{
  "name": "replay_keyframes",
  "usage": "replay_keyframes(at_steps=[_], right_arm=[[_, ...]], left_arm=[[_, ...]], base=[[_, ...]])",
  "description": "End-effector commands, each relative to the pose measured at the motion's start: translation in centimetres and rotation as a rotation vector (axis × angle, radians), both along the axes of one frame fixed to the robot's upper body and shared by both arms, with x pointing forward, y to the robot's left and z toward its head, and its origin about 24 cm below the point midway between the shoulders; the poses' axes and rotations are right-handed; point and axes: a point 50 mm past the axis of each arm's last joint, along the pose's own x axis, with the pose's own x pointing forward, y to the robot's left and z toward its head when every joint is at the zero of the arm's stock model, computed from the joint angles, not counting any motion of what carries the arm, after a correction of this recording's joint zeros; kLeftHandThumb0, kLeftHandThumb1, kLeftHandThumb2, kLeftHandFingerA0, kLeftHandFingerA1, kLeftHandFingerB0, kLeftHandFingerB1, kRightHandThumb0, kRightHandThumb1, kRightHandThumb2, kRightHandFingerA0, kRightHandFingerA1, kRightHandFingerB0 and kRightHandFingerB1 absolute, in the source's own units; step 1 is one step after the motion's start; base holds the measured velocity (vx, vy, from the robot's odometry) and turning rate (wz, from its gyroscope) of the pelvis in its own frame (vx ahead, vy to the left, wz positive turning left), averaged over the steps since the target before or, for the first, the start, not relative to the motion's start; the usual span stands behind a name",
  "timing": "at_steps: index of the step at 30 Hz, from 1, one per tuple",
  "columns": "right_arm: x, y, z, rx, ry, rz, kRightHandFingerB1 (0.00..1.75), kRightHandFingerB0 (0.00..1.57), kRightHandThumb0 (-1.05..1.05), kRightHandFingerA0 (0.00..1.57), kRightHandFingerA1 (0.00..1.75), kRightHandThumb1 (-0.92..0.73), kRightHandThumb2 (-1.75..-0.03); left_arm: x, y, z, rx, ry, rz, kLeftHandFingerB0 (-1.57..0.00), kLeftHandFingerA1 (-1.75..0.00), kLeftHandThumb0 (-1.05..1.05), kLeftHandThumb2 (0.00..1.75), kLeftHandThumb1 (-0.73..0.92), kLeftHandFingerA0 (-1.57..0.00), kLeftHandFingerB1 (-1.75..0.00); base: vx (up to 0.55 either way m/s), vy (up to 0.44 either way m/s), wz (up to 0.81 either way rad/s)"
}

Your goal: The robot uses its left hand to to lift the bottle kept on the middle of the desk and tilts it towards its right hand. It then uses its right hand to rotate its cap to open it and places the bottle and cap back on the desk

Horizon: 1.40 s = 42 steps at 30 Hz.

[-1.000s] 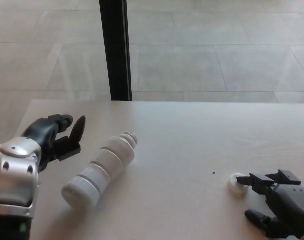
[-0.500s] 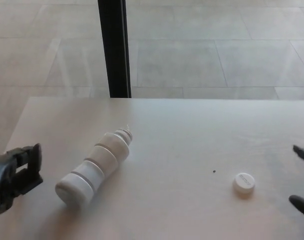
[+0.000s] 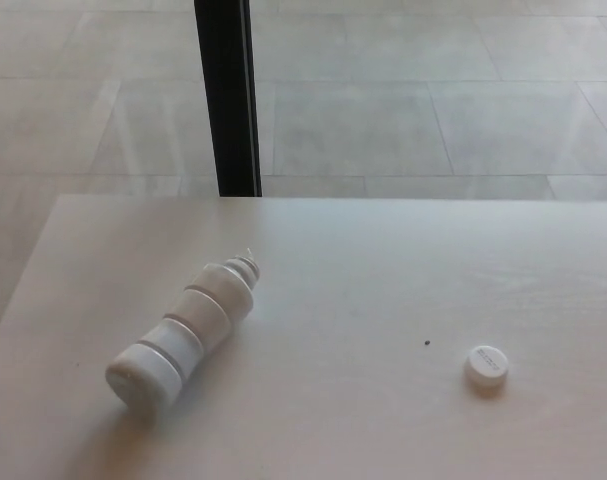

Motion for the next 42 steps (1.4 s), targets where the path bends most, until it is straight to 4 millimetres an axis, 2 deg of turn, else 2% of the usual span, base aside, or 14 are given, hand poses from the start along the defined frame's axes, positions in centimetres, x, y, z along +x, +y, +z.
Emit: replay_keyframes(at_steps=[1, 4, 5, 7, 8, 10, 21, 29, 30, 33, 34, 35, 41, 42], right_arm=[[-12.2, -11.8, 2.9, 0.46, -0.34, -0.541, 0.25, 0.03, -0.73, 0.0, 0.03, -0.71, -0.73], [-14.8, -12.8, 0.5, 0.533, -0.356, -0.688, 0.23, 0.0, -0.87, 0.0, 0.26, -0.62, -1.01], [-17.5, -12.8, -2.8, 0.658, -0.388, -0.812, 0.16, 0.02, -0.79, 0.0, 0.03, -0.62, -0.83], [-19.2, -12.5, -4.9, 0.717, -0.414, -0.9, 0.22, 0.01, -0.78, 0.0, 0.3, -0.62, -0.97], [-20.1, -12.4, -6.3, 0.812, -0.449, -0.937, 0.15, 0.03, -0.65, 0.0, 0.0, -0.66, -0.77], [-21.7, -11.8, -9.0, 0.848, -0.438, -1.052, 0.31, 0.03, -0.7, 0.11, 0.66, -0.63, -0.93], [-24.3, -6.1, -19.2, 1.187, -0.204, -1.259, 0.18, 0.0, -0.55, 0.03, 0.52, -0.72, -0.87], [-23.6, -3.8, -21.3, 1.185, -0.003, -1.064, 0.28, 0.19, -0.53, 0.15, 0.49, -0.73, -0.63], [-23.4, -3.5, -21.5, 1.161, 0.063, -0.998, 0.49, 0.0, -0.32, 0.03, 0.53, -0.6, -1.1], [-23.2, -3.0, -21.7, 1.132, 0.138, -0.954, 0.49, 0.0, -0.33, 0.03, 0.53, -0.57, -1.08], [-23.1, -2.8, -21.8, 1.134, 0.149, -0.942, 0.28, 0.17, -0.57, 0.18, 0.49, -0.74, -0.64], [-23.1, -2.6, -21.9, 1.119, 0.172, -0.926, 0.27, 0.16, -0.57, 0.18, 0.47, -0.75, -0.63], [-24.0, -2.7, -22.0, 1.106, 0.194, -0.956, 0.27, 0.15, -0.56, 0.14, 0.47, -0.76, -0.64], [-24.3, -2.9, -22.0, 1.12, 0.184, -0.974, 0.27, 0.15, -0.55, 0.13, 0.47, -0.76, -0.64]], left_arm=[[-11.0, 9.2, -0.6, -0.209, -0.375, 0.562, 0.0, 0.0, -1.05, 0.72, 0.74, 0.0, -0.33], [-13.4, 10.2, -1.7, -0.214, -0.384, 0.767, 0.0, -0.14, -1.05, 0.7, 0.68, 0.0, -0.5], [-16.0, 10.5, -3.5, -0.228, -0.349, 0.902, 0.0, 0.0, -1.05, 0.73, 0.81, 0.0, -0.01], [-17.7, 10.3, -4.9, -0.226, -0.315, 0.958, 0.0, -0.02, -1.05, 0.75, 0.84, 0.0, -0.06], [-18.6, 9.8, -5.9, -0.211, -0.294, 0.971, 0.0, -0.03, -1.05, 0.8, 0.79, 0.0, -0.18], [-20.3, 8.8, -7.8, -0.218, -0.209, 1.013, 0.0, -0.35, -1.05, 0.77, 0.85, 0.0, -0.26], [-26.3, 1.7, -15.1, -0.174, 0.38, 0.874, 0.0, -0.26, -1.05, 1.28, 0.66, 0.0, -0.4], [-29.0, 2.0, -14.2, -0.122, 0.385, 0.861, 0.0, -0.31, -1.05, 1.26, 0.66, 0.0, -0.44], [-29.2, 2.0, -14.3, -0.142, 0.41, 0.88, 0.0, -0.31, -1.05, 1.25, 0.65, 0.0, -0.43], [-29.6, 1.9, -14.3, -0.143, 0.394, 0.9, 0.0, -0.34, -1.05, 1.23, 0.64, 0.0, -0.44], [-29.5, 2.0, -14.2, -0.154, 0.369, 0.916, 0.0, -0.35, -1.05, 1.23, 0.63, -0.04, -0.44], [-29.4, 2.1, -14.2, -0.159, 0.346, 0.951, 0.0, -0.43, -1.05, 0.71, 0.81, 0.0, -0.29], [-29.3, 2.3, -14.2, -0.127, 0.353, 0.914, 0.0, -0.54, -1.05, 0.73, 0.85, 0.0, -0.58], [-29.4, 2.2, -14.2, -0.126, 0.346, 0.903, 0.0, -0.38, -1.04, 1.26, 0.65, -0.08, -0.45]], base=[[0.0, 0.0, 0.0], [0.0, 0.0, 0.0], [0.0, 0.0, 0.0], [0.0, 0.0, 0.0], [0.0, 0.0, 0.0], [0.0, 0.0, 0.0], [0.0, 0.0, 0.0], [0.0, 0.0, 0.0], [0.0, 0.0, 0.0], [0.0, 0.0, 0.0], [0.0, 0.0, 0.0], [0.0, 0.0, 0.0], [0.0, 0.0, 0.0], [0.0, 0.0, 0.0]])
